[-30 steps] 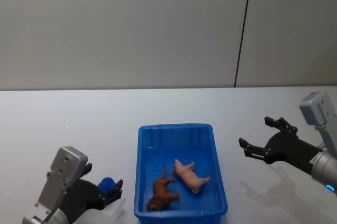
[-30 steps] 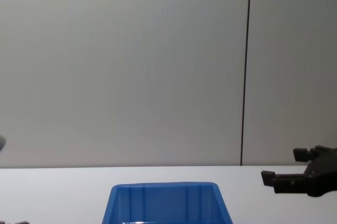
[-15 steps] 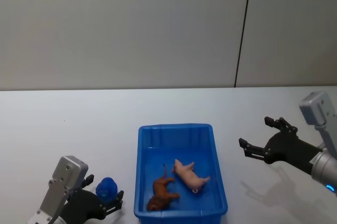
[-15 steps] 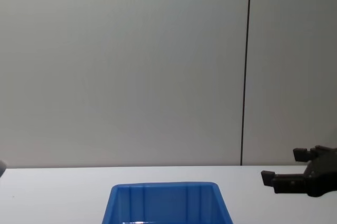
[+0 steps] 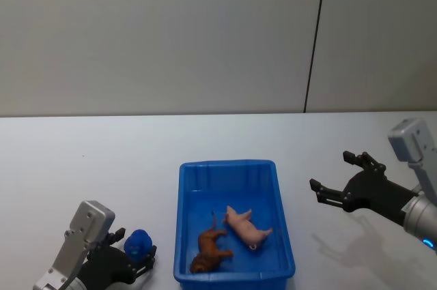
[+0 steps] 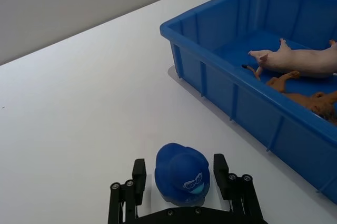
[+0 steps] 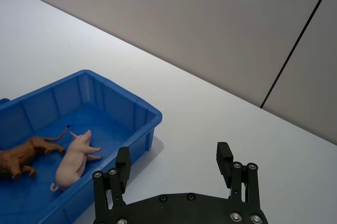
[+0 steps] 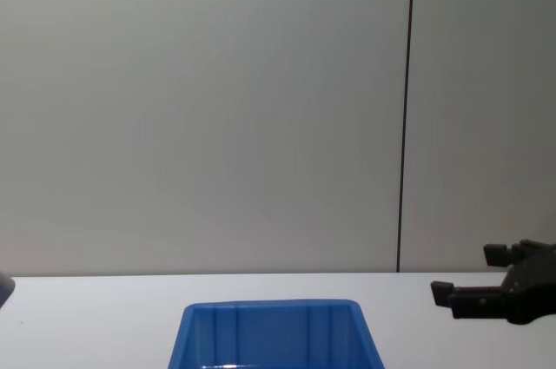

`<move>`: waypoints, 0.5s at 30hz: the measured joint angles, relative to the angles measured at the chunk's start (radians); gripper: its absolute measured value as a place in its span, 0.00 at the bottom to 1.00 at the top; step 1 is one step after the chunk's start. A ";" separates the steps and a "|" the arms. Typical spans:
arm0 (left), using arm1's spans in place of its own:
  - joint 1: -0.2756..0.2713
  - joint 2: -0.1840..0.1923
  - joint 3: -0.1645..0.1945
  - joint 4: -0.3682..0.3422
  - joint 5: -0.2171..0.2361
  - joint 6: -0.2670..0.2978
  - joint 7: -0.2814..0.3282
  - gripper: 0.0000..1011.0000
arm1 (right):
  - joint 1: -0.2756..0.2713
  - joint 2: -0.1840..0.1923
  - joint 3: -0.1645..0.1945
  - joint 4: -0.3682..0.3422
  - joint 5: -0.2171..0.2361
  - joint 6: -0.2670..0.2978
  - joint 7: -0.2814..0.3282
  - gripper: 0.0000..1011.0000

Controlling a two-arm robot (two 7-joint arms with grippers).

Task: Pick up the two dolls from the table and place them into the box.

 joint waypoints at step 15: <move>-0.021 -0.013 -0.005 0.031 0.017 0.006 -0.022 0.54 | 0.000 0.000 0.000 0.000 0.000 0.000 0.000 0.99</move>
